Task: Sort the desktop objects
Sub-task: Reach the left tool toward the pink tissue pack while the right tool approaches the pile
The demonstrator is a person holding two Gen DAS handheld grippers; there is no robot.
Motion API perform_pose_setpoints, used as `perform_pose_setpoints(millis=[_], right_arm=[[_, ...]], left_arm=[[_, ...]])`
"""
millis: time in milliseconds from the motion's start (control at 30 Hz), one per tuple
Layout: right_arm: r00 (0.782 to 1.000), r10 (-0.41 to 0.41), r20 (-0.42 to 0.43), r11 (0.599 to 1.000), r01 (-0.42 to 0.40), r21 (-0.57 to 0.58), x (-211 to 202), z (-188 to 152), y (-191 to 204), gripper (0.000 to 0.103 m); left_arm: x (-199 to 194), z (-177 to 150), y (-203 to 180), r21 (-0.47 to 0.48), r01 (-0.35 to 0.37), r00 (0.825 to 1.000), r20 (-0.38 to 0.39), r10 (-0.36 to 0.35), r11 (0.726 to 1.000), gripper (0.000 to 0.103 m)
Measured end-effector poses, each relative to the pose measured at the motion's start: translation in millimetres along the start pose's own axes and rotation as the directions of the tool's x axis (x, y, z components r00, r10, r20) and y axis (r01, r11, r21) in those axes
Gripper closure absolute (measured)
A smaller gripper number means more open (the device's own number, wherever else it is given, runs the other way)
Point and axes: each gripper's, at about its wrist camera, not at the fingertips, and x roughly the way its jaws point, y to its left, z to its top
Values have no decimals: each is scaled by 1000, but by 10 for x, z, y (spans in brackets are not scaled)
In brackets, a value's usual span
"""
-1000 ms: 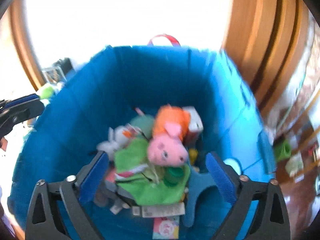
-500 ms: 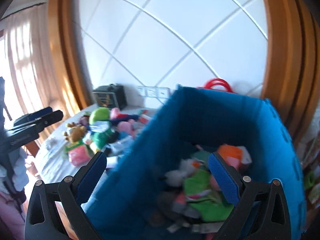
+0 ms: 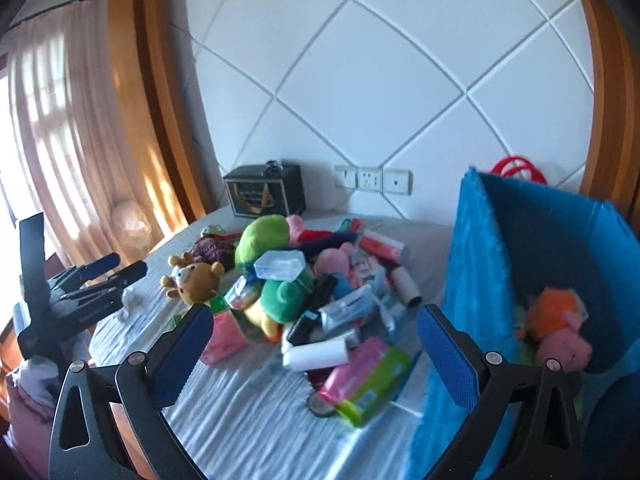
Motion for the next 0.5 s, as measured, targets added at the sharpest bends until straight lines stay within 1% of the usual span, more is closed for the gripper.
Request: perform_pose_setpoints(millis=[100,167,200,300,433,500], right_arm=[[997,-26,-79,998,30,52,409,-123,189,0],[987,-55,-149,994,67,81,684,-246,254,0],[979,-73,-191,991,93,97,832,-325,266,0],[955,-108,-277,980,149,130,1104,-525,161,0],[913,-145,-382,958,226,175,1408,-805,-44,0],[894,-152,-422,946,256,201,1539,-935,-157,0]], left_arm=[[379,-116,275,20,34,996,-84,-32,999,41],[630,-234,365,43,57,987,-152,-50,997,41],[758,-296,393,53,73,981,-183,-63,996,41],[1174,-518,392,78,125,950,-297,-97,989,41],[1632,-785,332,83,171,909,-398,-125,982,41],[1823,-906,312,81,180,888,-442,-127,980,41]])
